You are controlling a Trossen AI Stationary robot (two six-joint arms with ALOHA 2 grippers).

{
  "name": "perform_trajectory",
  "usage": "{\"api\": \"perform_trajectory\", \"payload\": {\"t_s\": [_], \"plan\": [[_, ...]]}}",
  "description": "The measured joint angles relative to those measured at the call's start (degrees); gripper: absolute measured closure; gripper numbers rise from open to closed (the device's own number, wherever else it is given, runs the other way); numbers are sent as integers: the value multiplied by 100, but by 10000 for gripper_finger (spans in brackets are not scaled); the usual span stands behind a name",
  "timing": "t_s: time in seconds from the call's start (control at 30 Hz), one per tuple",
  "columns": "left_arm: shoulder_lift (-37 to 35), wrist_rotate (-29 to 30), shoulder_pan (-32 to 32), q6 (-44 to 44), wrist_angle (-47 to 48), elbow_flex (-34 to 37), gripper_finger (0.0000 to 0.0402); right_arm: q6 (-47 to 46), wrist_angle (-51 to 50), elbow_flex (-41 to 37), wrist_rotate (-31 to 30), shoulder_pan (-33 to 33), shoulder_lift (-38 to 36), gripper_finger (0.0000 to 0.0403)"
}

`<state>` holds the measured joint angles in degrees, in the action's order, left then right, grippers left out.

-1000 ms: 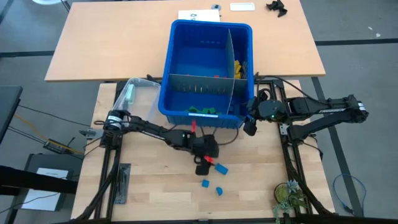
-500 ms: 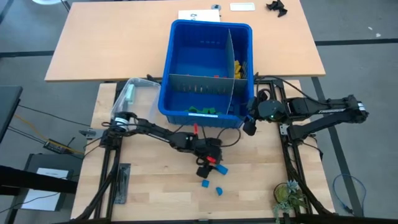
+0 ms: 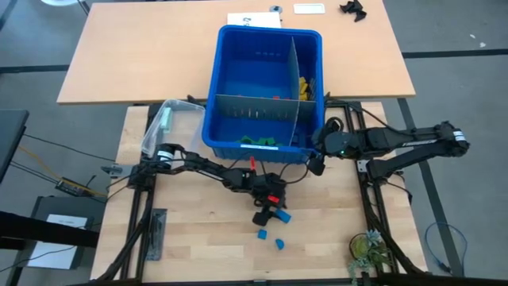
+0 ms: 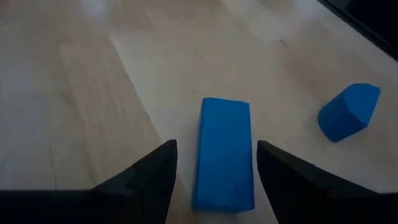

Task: Sort blocks
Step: Put the blue block into the blue bin

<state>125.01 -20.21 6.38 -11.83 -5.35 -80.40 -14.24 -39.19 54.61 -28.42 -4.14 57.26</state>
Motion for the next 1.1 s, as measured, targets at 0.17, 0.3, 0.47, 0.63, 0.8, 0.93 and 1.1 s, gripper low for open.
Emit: {"api": "perform_trajectory", "payload": {"t_s": [0.17, 0.3, 0.47, 0.63, 0.8, 0.93, 1.1], "plan": [[58, -3, -1, 179, 18, -3, 173, 81, 21, 0, 0, 0, 6, 151], [59, 24, -13, 339, 45, -2, 174, 83, 28, 0, 0, 0, 5, 151], [59, 521, -92, 505, 217, -2, 189, 89, 28, 0, 2, -2, 4, 155], [59, 777, -194, 501, 263, -2, 229, 91, 28, 0, 2, -2, 2, 156], [59, 731, -190, 192, 92, -2, 253, 91, 30, 0, 1, -2, 2, 156], [59, 700, -164, 11, 35, -2, 251, 90, 32, 0, 2, -2, 2, 156], [-1, 709, -165, 94, 79, -2, 260, 89, 33, 0, 10, -3, 2, 156]]}}
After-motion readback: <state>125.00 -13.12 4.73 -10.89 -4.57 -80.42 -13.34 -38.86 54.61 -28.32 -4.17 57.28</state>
